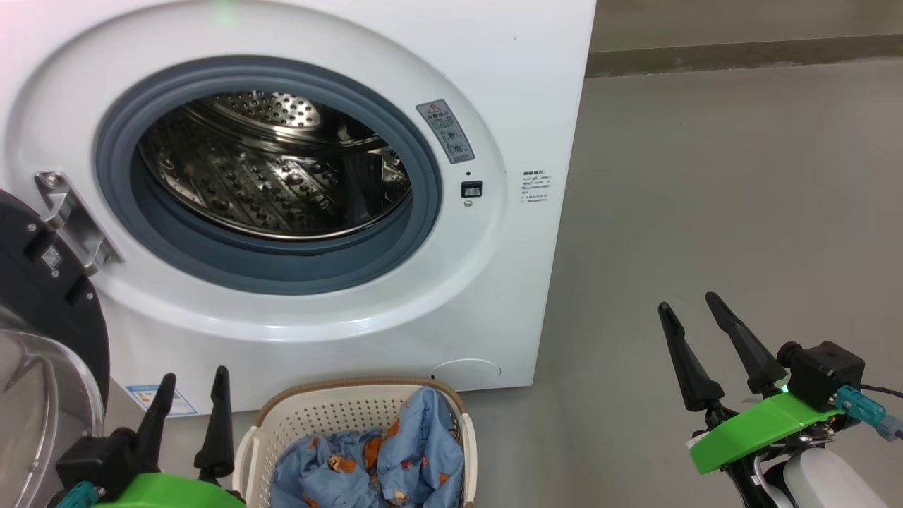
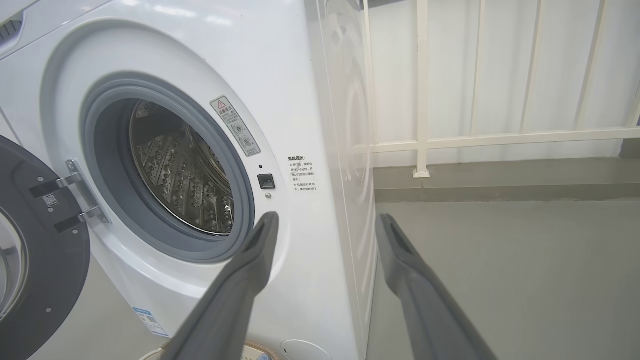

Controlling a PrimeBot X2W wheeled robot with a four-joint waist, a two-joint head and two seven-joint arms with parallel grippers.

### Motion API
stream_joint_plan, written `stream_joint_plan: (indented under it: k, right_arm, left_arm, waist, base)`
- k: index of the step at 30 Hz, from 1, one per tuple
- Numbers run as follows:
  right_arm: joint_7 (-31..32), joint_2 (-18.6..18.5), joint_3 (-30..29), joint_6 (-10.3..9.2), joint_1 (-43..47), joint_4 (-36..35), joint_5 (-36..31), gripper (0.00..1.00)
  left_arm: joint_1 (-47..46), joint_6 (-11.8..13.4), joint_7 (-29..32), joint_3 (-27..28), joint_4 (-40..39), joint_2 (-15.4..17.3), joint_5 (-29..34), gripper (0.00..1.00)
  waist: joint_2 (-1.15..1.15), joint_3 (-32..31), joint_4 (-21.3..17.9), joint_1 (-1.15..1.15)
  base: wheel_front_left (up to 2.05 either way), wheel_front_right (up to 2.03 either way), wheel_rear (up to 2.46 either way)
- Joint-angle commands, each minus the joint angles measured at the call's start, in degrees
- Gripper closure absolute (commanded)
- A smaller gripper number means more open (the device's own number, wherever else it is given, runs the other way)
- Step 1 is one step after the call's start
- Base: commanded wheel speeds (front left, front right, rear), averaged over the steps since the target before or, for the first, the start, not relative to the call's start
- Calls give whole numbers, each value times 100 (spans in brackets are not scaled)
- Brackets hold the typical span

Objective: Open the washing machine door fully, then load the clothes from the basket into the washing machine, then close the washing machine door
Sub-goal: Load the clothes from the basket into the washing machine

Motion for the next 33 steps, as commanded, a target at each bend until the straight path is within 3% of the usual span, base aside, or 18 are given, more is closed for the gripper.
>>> stream_joint_plan:
  k: [1, 33]
  right_arm:
    - [-54, -54, 99, 32, -69, -119, 6, 0]
    - [-54, -125, 147, 32, -105, -98, 23, 0]
  left_arm:
    - [-133, 9, -66, 214, -133, 165, -34, 0]
    - [-155, 9, -111, 193, -113, 108, 48, 0]
  waist:
    - [0, 7, -8, 0]
    - [0, 60, -46, 0]
  base:
    - [0, 0, 0]
    - [0, 0, 0]
